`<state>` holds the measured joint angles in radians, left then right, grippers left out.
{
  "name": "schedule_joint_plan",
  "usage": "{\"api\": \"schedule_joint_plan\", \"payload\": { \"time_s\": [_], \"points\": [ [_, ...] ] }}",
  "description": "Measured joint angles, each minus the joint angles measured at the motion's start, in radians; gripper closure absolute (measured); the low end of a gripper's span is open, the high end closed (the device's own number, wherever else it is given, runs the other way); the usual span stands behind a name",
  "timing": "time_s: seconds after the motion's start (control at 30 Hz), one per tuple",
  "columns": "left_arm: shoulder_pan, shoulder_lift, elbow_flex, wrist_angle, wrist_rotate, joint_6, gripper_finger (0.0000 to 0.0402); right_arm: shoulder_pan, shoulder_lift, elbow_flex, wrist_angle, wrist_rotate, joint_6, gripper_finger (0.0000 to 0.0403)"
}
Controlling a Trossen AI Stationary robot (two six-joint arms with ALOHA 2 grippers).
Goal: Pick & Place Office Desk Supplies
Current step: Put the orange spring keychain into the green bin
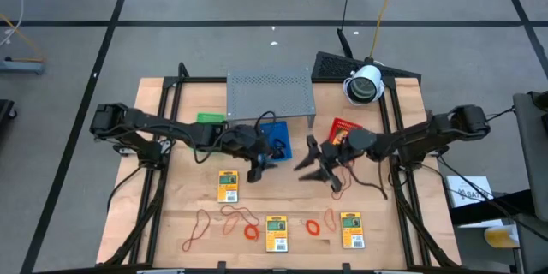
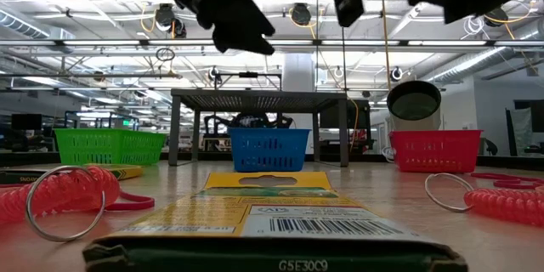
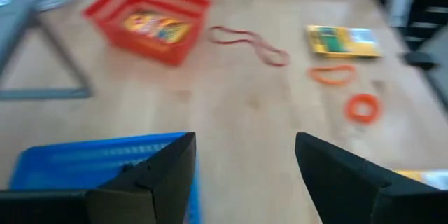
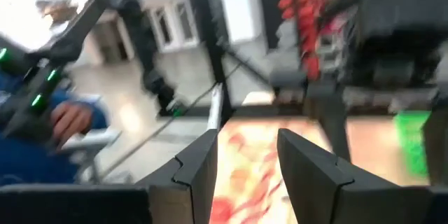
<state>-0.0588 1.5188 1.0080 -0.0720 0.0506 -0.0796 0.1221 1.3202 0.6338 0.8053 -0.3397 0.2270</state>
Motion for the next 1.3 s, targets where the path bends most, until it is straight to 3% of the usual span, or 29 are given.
{"api": "schedule_joint_plan", "payload": {
  "time_s": [0.1,0.27,0.37,0.5,0.83,1.3],
  "points": [
    [-0.033,0.000,0.000,0.010,0.047,0.006,0.0146,0.081,-0.052,0.000,-0.150,0.074,-0.010,0.0264],
    [-0.091,0.000,0.000,0.024,0.062,0.006,0.0146,0.263,-0.088,0.000,-0.419,0.377,0.083,0.0264],
    [-0.113,0.000,0.000,0.024,0.056,0.006,0.0146,0.361,-0.067,0.000,-0.511,0.508,0.216,0.0264],
    [-0.124,0.000,0.000,0.055,0.044,0.005,0.0146,0.450,0.024,0.000,-0.524,0.603,0.357,0.0264],
    [-0.125,0.000,0.000,0.161,0.029,0.002,0.0147,0.543,0.302,0.000,-0.177,0.620,0.439,0.0264],
    [-0.127,0.000,0.000,0.190,0.027,-0.059,0.0146,0.588,0.470,0.000,-0.148,0.601,0.500,0.0264]
  ]
}}
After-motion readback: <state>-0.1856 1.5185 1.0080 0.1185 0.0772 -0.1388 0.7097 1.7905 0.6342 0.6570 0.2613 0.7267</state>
